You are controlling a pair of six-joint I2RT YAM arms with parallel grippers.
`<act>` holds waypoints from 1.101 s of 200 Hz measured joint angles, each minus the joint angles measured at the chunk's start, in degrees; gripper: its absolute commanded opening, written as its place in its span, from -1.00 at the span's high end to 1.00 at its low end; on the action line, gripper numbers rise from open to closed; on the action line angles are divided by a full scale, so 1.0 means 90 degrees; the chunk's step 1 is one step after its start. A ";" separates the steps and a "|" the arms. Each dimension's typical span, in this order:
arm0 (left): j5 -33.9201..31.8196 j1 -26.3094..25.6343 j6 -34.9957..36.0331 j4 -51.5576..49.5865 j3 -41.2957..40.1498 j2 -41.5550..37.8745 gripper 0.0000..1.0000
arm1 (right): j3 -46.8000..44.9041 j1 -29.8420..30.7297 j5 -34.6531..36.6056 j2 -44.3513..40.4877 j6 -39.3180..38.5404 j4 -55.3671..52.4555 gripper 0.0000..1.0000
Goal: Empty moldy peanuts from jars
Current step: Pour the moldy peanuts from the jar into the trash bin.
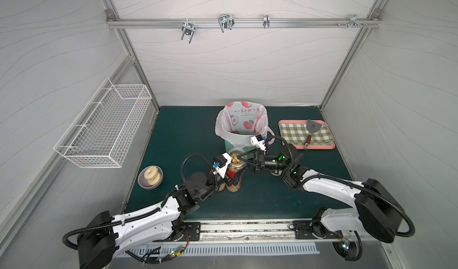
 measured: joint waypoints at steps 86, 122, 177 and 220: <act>0.0007 -0.0005 0.0000 0.0129 -0.0002 -0.0109 1.00 | 0.0063 0.0010 0.0177 -0.0471 -0.0185 -0.0483 -0.58; 0.0022 -0.0010 0.0148 0.0078 -0.0002 -0.0121 1.00 | 0.0068 0.0017 0.0221 -0.0537 -0.0124 -0.0675 -0.53; 0.0027 -0.0010 0.0138 0.0058 -0.0005 -0.0087 1.00 | 0.0075 0.0039 0.0226 -0.0537 -0.0185 -0.0767 -0.50; 0.0029 -0.0010 0.0226 -0.0024 -0.0002 -0.0083 1.00 | 0.0083 0.0039 0.0248 -0.0576 -0.0146 -0.0959 -0.18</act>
